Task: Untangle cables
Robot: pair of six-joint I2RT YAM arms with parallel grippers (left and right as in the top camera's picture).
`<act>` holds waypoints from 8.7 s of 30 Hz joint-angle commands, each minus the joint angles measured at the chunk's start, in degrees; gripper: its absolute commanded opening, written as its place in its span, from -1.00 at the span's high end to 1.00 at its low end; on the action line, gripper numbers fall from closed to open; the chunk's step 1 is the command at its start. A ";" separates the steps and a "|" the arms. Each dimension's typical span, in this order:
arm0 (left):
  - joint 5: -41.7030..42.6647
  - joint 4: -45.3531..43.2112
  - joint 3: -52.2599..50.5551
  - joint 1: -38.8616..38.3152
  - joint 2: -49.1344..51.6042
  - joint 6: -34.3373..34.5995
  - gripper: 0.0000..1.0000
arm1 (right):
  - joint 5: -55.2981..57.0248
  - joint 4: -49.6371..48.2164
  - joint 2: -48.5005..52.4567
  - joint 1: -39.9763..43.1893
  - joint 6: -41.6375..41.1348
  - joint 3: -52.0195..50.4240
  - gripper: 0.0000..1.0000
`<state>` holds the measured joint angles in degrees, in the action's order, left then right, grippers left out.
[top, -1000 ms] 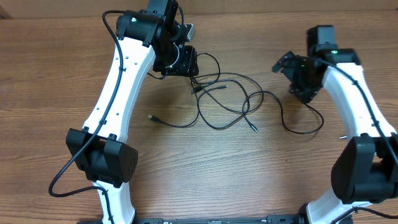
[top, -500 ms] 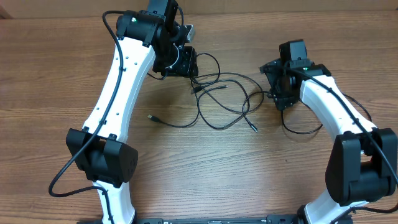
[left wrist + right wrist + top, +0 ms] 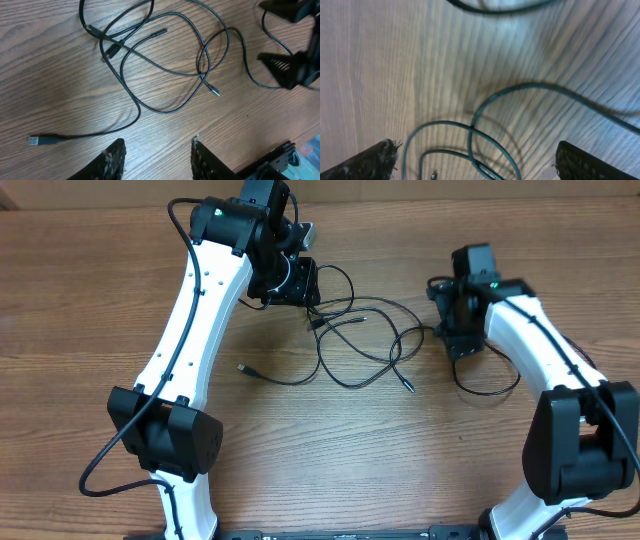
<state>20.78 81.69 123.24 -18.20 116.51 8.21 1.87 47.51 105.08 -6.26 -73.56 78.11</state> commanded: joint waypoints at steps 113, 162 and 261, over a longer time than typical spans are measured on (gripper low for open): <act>-0.39 -1.03 0.22 -0.59 0.26 -0.48 0.16 | -7.89 -11.69 -1.55 1.70 54.38 2.01 -0.41; -0.37 -0.24 0.22 -0.59 0.26 -0.48 0.17 | -2.80 0.92 30.01 -1.14 40.28 32.83 -0.48; -19.67 5.33 0.22 1.07 0.26 10.25 -0.21 | -12.50 49.57 16.37 16.83 67.93 52.70 -0.88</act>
<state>3.95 86.50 123.24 -17.82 116.51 16.21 -11.60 96.90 121.58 12.62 -6.22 131.13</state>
